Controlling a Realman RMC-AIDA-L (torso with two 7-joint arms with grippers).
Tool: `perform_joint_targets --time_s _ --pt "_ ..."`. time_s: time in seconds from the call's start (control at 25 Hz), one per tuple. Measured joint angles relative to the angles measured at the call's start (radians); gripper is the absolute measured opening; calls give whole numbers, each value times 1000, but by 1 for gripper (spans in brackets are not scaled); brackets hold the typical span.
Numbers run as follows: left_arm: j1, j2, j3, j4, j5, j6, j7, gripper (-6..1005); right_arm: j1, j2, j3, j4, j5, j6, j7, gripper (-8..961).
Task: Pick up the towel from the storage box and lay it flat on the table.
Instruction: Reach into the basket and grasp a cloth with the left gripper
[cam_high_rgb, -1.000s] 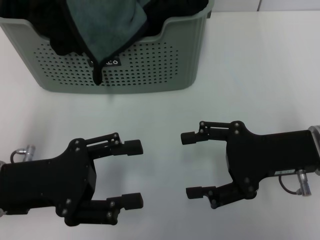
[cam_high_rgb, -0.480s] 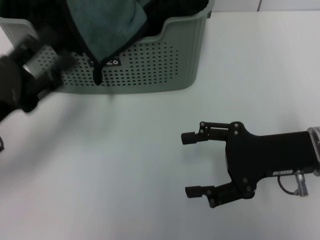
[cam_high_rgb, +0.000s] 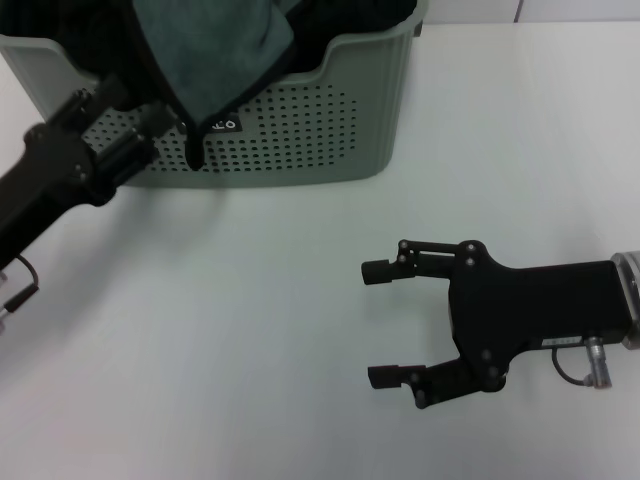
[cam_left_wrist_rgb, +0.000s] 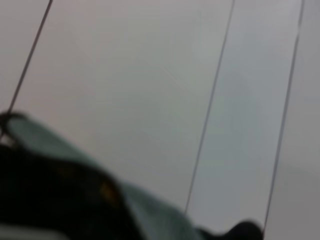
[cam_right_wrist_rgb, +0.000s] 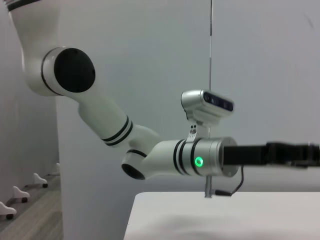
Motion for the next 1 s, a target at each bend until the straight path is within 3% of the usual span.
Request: perform_joint_targets --time_s 0.28,0.6,1.0 --pt "11 0 6 -39 57 -82 1 783 2 0 -1 0 1 -9 0 873" --pt "-33 -2 62 -83 54 -227 0 780 6 0 -5 2 2 -9 0 872" --pt "-70 -1 81 -98 63 -242 -24 776 4 0 -13 4 2 -9 0 873"
